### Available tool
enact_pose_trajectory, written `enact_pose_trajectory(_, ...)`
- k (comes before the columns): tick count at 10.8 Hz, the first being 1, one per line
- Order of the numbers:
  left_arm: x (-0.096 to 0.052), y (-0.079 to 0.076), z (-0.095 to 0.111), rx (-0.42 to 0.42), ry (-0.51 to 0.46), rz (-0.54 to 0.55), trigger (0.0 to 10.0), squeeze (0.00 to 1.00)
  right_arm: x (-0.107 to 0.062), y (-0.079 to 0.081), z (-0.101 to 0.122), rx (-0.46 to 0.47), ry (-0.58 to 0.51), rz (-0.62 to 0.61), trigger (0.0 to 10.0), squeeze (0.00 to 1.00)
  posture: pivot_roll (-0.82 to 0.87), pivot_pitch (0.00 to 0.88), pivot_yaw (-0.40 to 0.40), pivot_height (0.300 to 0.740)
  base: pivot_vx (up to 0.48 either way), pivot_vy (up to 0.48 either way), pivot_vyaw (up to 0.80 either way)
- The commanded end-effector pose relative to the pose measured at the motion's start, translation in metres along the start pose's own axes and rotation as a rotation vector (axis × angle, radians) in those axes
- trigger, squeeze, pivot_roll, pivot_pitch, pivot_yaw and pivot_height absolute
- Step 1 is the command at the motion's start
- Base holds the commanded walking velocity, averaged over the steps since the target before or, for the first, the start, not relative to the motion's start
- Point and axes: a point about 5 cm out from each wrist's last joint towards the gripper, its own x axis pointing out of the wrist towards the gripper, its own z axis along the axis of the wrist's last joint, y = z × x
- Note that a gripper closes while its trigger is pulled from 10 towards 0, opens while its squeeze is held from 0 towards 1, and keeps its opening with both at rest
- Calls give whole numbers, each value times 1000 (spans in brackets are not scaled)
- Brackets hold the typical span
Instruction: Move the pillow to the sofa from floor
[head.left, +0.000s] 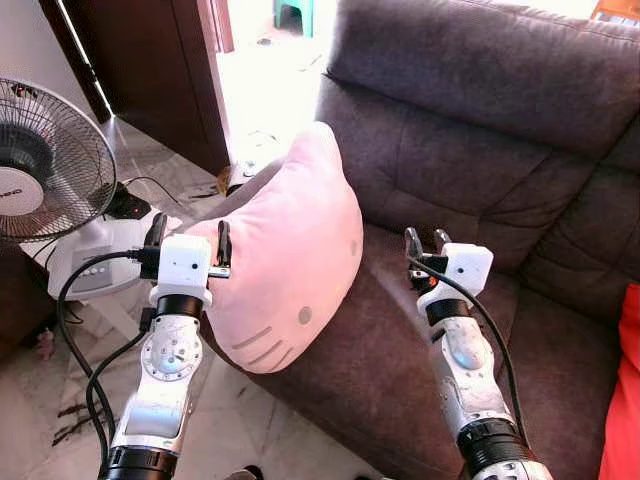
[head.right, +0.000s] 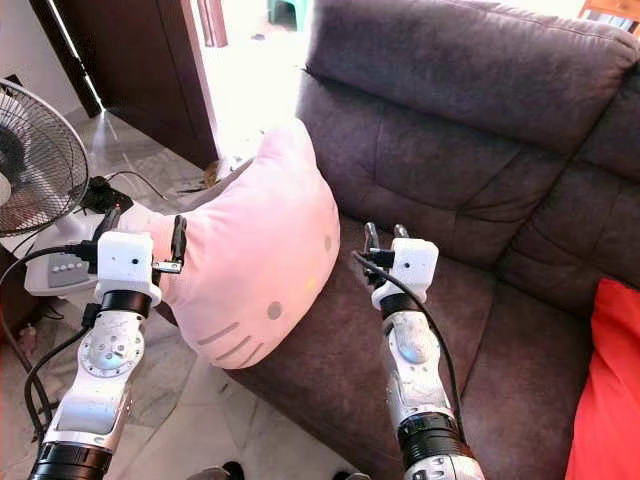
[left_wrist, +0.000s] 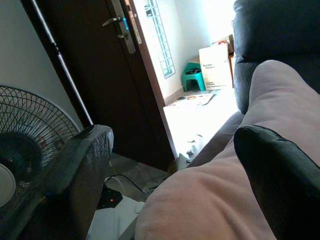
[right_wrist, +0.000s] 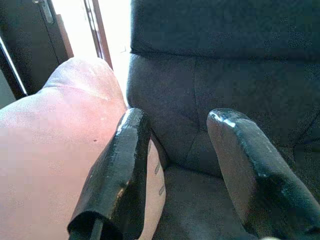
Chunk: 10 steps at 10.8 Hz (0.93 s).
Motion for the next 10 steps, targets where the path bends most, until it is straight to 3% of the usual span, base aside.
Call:
enact_pose_trajectory(1, -2, 0, -4, -24, 21, -1, 10000, 0, 1, -3, 0, 4, -2, -13, 10000, 0, 127, 138, -12, 740, 0, 0, 0)
enact_pose_trajectory(4, -10, -2, -17, -17, 70, -18, 10000, 0, -2, -4, -5, -8, 23, -11, 10000, 0, 128, 140, -15, 740, 0, 0, 0)
enact_pose_trajectory(5, -16, 1, -25, -6, 98, -19, 10000, 0, -8, -11, -13, -23, 54, -23, 10000, 0, 128, 140, -16, 740, 0, 0, 0)
enact_pose_trajectory(8, -52, 15, -66, 46, 267, -2, 10000, 0, -47, -37, -55, -98, 244, -49, 10000, 0, 131, 144, -17, 740, 0, 0, 0)
enact_pose_trajectory(10, -80, 17, -98, 57, 419, 0, 10000, 0, -73, -45, -85, -118, 406, -67, 10000, 0, 129, 141, -13, 740, 0, 0, 0)
